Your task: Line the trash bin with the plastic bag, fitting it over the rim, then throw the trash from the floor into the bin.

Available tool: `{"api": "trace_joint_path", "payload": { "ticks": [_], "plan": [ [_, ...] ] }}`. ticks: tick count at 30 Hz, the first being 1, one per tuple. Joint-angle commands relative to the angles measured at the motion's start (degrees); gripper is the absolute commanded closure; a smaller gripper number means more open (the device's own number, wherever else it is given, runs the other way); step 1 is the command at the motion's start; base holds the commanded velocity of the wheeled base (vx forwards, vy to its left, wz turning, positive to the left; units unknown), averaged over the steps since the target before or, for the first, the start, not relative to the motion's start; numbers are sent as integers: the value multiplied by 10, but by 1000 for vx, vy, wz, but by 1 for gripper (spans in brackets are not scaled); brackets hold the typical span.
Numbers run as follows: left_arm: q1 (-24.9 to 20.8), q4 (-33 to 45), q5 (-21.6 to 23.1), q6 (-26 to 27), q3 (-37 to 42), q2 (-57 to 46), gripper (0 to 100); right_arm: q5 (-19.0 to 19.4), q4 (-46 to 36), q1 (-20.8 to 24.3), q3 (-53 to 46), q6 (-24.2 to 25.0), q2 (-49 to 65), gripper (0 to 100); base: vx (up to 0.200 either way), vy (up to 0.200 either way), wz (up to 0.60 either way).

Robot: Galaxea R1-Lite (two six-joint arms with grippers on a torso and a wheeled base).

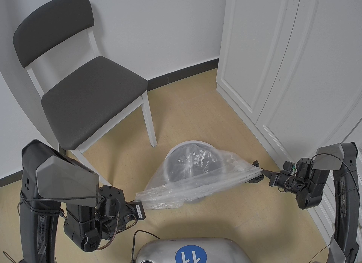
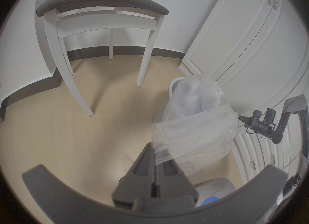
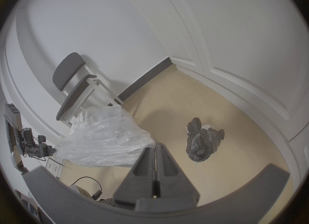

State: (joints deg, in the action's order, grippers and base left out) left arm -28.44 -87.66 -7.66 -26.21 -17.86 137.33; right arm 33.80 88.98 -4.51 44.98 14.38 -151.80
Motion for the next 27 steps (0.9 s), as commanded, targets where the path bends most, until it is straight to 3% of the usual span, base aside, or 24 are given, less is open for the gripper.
{"api": "trace_joint_path", "payload": {
  "ticks": [1, 12, 18, 24, 27],
  "plan": [
    [8, 0, 4, 2, 2, 14, 100, -1, 10, -3, 3, -2, -8, 100, 0, 0, 0],
    [8, 0, 6, 18, 7, 31, 100, -1, 10, 6, 1, -23, -10, 100, 0, 0, 0],
    [4, -1, -3, 50, 3, 40, 100, -1, 10, 33, -14, -62, 7, 100, 0, 0, 0],
    [-19, -1, -68, 82, -30, 42, 100, -8, 10, 60, -26, -68, 40, 100, 0, 0, 0],
    [-25, 0, -73, 100, -53, 44, 100, -9, 10, 68, -30, -68, 48, 100, 0, 0, 0]
  ]
}}
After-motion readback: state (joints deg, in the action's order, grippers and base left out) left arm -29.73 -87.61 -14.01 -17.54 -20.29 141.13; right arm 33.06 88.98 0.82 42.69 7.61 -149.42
